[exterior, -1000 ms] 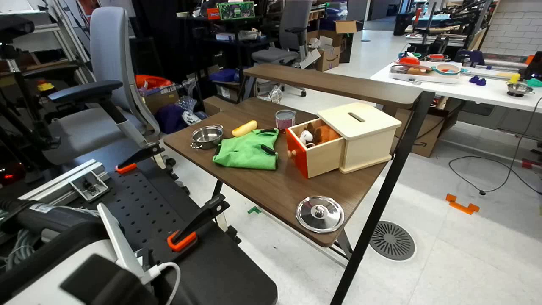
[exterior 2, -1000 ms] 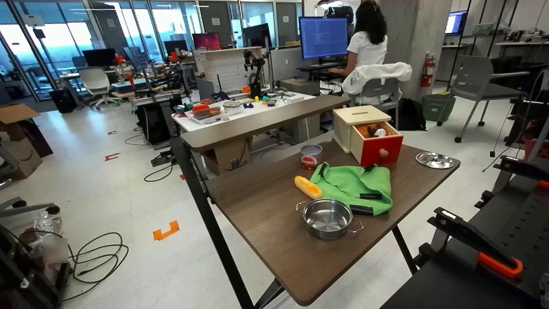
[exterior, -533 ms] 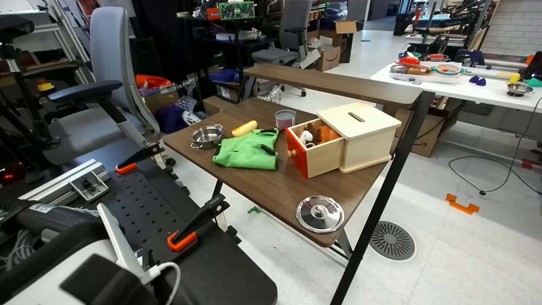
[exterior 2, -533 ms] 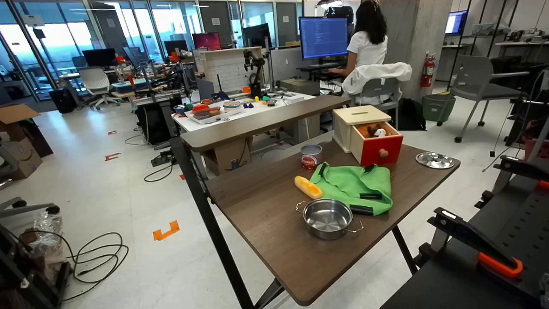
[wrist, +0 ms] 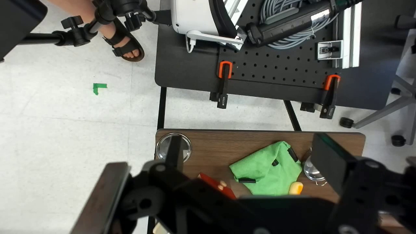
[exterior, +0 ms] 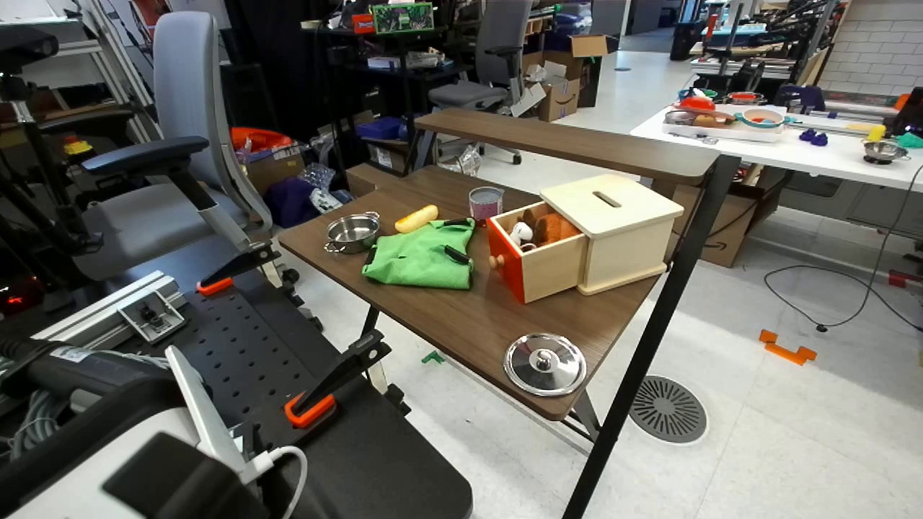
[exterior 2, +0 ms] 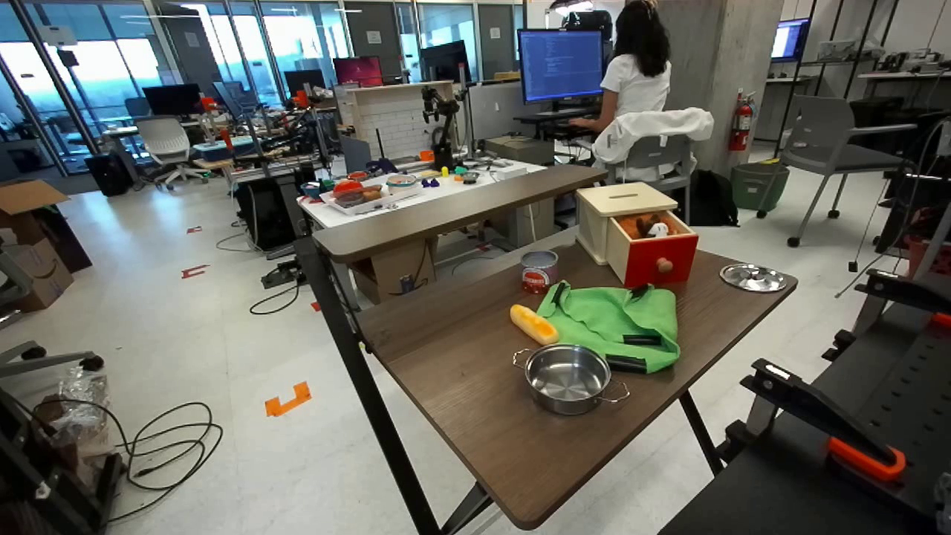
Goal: Remove the brown plush toy from the red drawer.
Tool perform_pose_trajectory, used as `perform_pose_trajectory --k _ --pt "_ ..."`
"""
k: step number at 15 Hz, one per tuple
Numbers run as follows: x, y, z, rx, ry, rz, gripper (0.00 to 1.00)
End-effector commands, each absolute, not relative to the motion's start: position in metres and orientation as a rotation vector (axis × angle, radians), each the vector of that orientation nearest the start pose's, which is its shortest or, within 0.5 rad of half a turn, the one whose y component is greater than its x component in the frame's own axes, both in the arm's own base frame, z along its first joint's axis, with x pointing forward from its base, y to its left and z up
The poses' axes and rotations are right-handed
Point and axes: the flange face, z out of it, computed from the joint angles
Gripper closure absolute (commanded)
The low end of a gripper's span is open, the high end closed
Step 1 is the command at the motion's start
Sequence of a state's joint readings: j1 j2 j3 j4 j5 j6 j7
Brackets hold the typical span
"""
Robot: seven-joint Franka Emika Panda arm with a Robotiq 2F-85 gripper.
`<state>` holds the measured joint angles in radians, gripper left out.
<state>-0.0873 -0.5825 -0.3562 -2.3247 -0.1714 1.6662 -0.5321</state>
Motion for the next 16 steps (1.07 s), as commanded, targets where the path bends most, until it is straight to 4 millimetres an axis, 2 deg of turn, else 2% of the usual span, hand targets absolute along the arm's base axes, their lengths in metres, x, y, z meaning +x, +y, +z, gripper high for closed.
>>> perform_pose_trajectory --k 1,14,16 --pt "0.3249 -0.1926 0.5288 -3.060 -0.274 0.126 0.00" --pt "0.3249 -0.1926 0.5288 -3.060 -0.274 0.126 0.00" --pt "0.3307 -0.1879 0.5197 -3.074 -0.253 0.105 0.00"
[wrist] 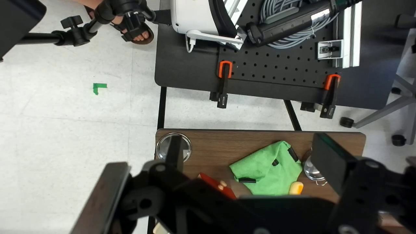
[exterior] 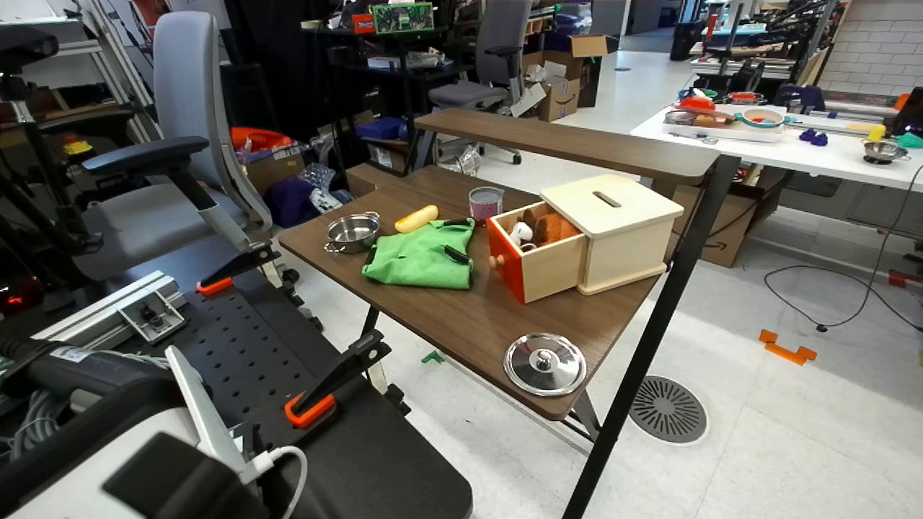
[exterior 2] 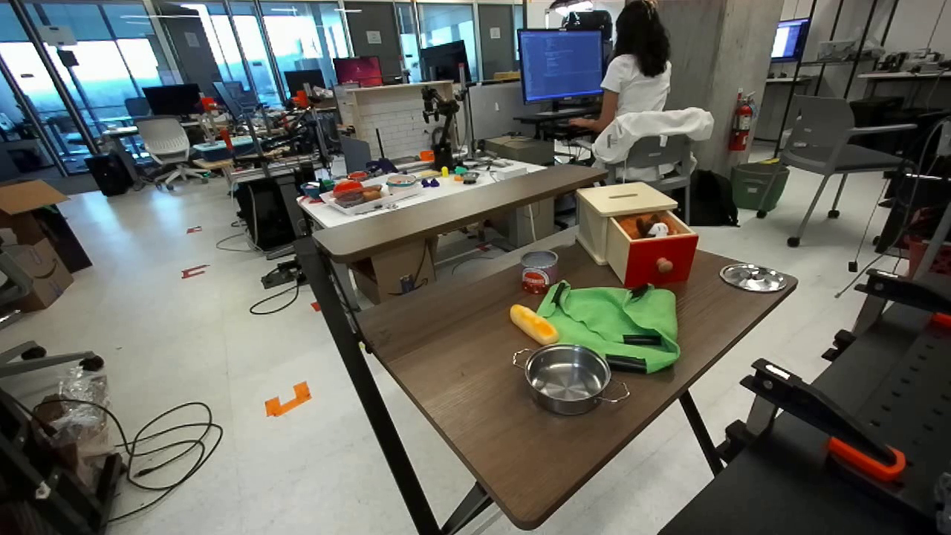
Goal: Remove the brown plush toy from the red drawer.
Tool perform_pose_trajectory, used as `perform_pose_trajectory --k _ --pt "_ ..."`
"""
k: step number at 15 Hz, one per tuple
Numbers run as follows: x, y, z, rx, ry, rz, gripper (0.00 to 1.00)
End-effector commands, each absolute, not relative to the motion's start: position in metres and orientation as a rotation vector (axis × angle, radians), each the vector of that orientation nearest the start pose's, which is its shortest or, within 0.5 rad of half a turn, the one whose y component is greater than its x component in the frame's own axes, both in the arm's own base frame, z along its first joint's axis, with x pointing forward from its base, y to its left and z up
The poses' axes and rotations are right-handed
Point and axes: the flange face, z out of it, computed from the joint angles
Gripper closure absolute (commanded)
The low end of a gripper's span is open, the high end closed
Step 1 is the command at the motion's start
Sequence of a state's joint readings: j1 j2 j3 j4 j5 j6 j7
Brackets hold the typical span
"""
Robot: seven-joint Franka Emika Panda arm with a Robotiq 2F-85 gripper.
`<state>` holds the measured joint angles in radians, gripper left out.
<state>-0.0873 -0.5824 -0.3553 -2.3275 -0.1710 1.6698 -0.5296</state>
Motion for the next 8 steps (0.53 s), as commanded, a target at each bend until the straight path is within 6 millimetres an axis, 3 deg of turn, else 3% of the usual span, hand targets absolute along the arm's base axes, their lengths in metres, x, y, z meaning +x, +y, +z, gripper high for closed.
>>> perform_pose_trajectory --k 1,8 --pt "0.337 -0.183 0.510 -3.083 -0.242 0.087 0.00" --pt "0.396 -0.120 0.413 -3.156 -0.220 -0.101 0.00"
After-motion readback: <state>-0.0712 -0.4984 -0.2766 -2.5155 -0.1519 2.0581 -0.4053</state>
